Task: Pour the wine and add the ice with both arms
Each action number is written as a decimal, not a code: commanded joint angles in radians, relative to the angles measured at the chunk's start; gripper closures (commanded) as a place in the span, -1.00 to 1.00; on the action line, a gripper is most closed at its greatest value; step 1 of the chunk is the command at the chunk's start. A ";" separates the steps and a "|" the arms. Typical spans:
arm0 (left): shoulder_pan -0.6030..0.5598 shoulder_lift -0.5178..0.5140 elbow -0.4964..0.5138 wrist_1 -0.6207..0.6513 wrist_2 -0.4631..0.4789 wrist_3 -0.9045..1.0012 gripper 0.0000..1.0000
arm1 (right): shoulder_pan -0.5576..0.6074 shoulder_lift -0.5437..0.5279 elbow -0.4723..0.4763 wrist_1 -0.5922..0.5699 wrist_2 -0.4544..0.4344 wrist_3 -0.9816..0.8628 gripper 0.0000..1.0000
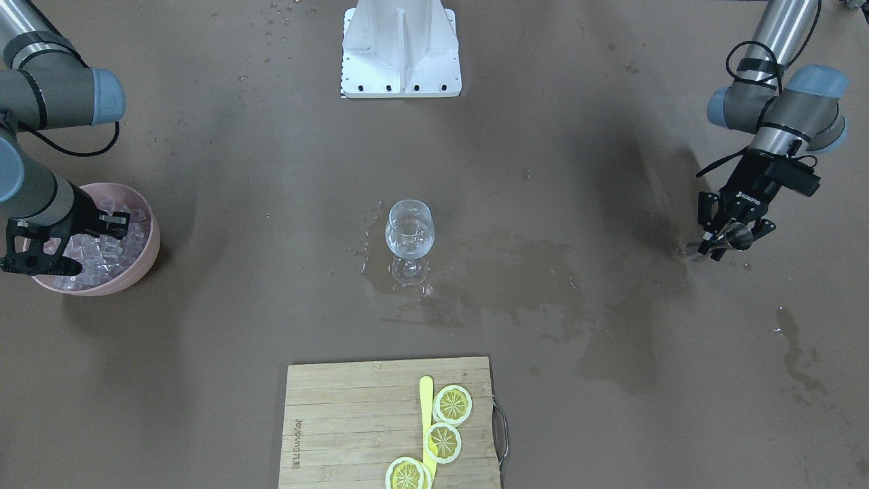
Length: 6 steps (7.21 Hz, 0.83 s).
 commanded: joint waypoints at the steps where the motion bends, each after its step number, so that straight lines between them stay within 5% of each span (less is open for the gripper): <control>1: 0.000 -0.029 -0.102 0.128 -0.002 -0.007 1.00 | 0.000 0.004 0.008 0.000 -0.002 0.003 0.65; 4: 0.000 -0.066 -0.323 0.405 0.000 -0.014 1.00 | 0.009 0.012 0.016 0.001 -0.003 0.012 0.69; 6: 0.000 -0.197 -0.330 0.527 0.000 -0.135 1.00 | 0.049 0.010 0.028 -0.002 -0.003 0.011 0.68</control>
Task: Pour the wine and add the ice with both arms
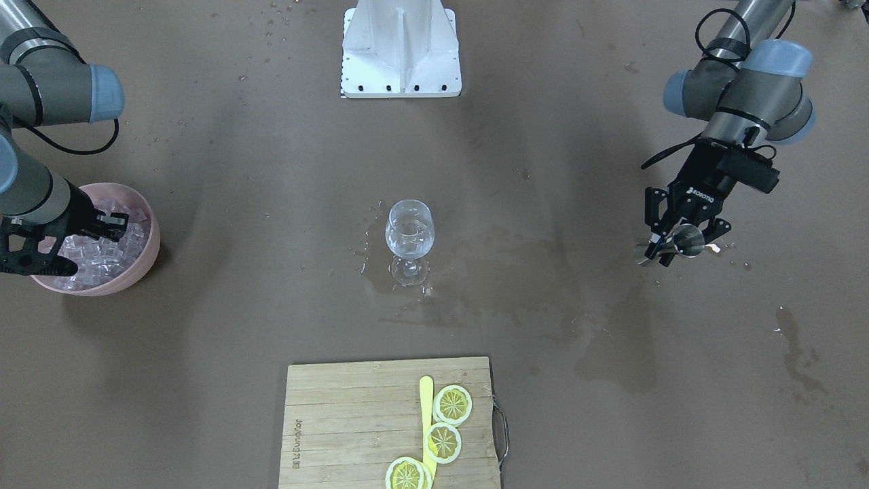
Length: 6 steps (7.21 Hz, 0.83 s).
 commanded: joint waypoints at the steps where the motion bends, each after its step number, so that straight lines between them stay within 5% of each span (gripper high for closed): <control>1: 0.008 -0.148 -0.023 0.163 0.000 -0.065 1.00 | 0.051 0.000 0.020 -0.005 -0.018 -0.002 0.67; 6: 0.098 -0.224 -0.038 0.196 0.008 -0.062 1.00 | 0.085 0.003 0.078 -0.008 -0.049 -0.003 0.66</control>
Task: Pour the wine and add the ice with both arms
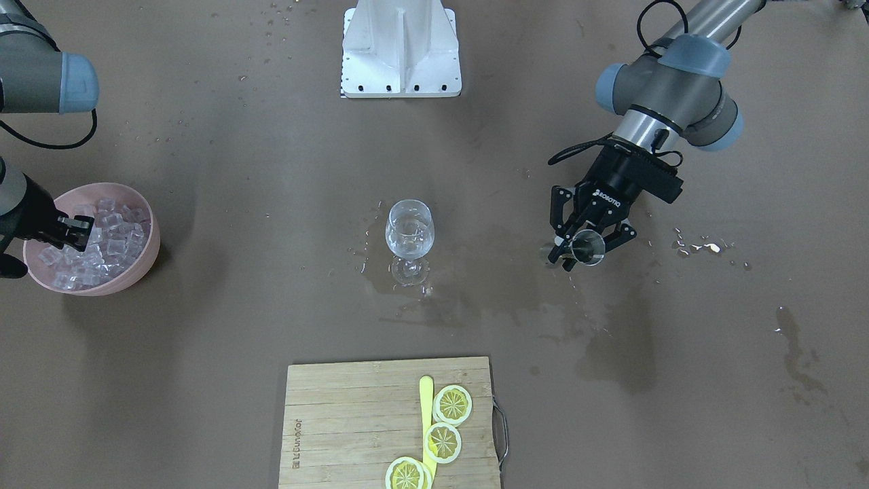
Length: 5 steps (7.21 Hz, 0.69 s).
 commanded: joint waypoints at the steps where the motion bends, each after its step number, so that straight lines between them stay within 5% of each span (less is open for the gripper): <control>1: 0.021 -0.038 -0.007 0.031 -0.001 0.004 1.00 | 0.020 0.000 0.039 0.001 -0.009 -0.002 0.66; 3: 0.048 -0.072 -0.077 0.218 0.006 0.012 1.00 | 0.025 0.002 0.062 0.001 -0.053 -0.003 0.66; 5: 0.059 -0.093 -0.100 0.267 0.004 0.062 1.00 | 0.037 0.002 0.085 0.001 -0.050 -0.006 0.66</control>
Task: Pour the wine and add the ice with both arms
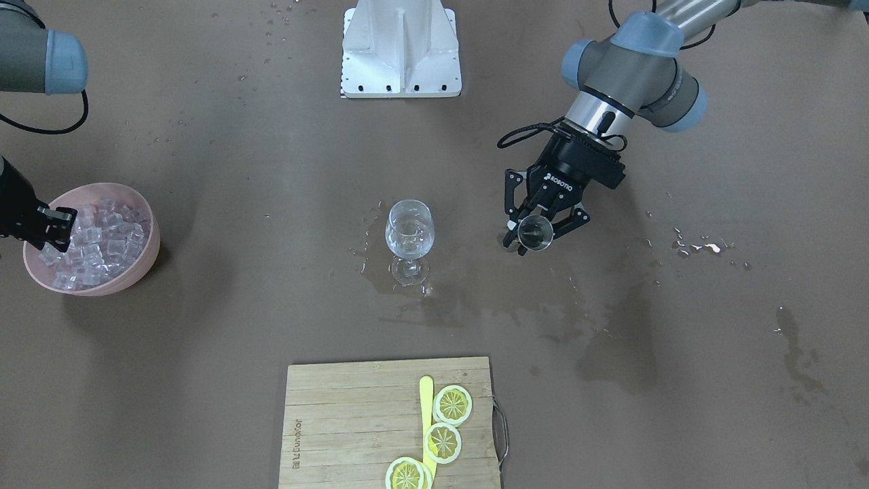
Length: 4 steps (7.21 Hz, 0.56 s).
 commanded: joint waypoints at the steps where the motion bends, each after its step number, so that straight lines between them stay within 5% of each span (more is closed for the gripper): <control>1: 0.008 -0.042 -0.014 0.065 0.000 0.115 1.00 | 0.010 0.006 0.016 -0.002 0.003 -0.001 0.66; 4: 0.045 -0.084 -0.035 0.163 0.090 0.270 1.00 | 0.026 0.019 0.016 -0.003 0.012 -0.001 0.68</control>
